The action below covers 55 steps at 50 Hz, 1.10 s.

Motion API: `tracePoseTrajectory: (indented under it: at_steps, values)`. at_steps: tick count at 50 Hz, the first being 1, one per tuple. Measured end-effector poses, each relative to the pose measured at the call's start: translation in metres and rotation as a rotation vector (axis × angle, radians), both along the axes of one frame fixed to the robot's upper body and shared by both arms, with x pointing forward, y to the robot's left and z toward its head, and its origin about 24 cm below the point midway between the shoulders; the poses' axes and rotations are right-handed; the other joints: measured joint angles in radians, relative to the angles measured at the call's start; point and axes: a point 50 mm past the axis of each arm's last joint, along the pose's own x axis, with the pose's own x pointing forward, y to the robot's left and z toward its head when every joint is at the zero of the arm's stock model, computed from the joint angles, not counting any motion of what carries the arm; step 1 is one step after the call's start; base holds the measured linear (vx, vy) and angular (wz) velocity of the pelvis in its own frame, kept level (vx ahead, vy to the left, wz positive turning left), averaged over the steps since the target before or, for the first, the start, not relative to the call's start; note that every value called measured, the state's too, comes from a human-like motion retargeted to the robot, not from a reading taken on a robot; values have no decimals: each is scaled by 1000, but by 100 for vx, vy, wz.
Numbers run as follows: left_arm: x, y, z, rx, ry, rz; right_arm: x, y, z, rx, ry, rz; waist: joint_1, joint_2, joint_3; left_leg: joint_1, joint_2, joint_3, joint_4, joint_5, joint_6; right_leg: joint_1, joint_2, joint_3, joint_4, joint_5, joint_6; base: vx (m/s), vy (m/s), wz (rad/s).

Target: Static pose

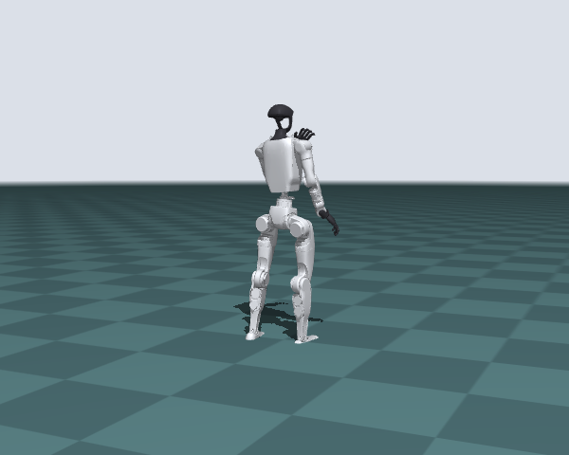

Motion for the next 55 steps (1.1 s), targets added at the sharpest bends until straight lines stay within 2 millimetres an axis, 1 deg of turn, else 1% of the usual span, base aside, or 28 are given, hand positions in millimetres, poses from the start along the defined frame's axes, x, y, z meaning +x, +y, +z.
tracePoseTrajectory:
  at_steps: [14, 35, 45, 55]
  values:
    - [4, -8, -10, 80, 121, -101, -4, -2, -2, -33, 14, -40, 7, 5, -14, 13, -10, 12, -15, 2, 4, -9, -5, 5, 14, -16, -10, 0, 0, 0]
    - [7, -18, -21, 96, 294, -199, -8, -10, -2, -111, -8, -110, 25, 17, -27, 12, -18, 19, -20, -3, 8, -19, -11, 1, 19, -25, -15, 0, 0, 0]
    - [7, -19, -24, 108, 316, -211, -12, -14, -2, -137, -15, -130, 37, 24, -32, 6, -20, 17, -18, -3, 9, -19, -13, -6, 11, -21, -17, 0, 0, 0]
    - [7, -19, -24, 107, 298, -176, -16, -18, -2, -175, -18, -131, 58, 28, -33, 0, -21, 13, -12, -7, 10, -16, -16, -12, 4, -20, -19, 0, 0, 0]
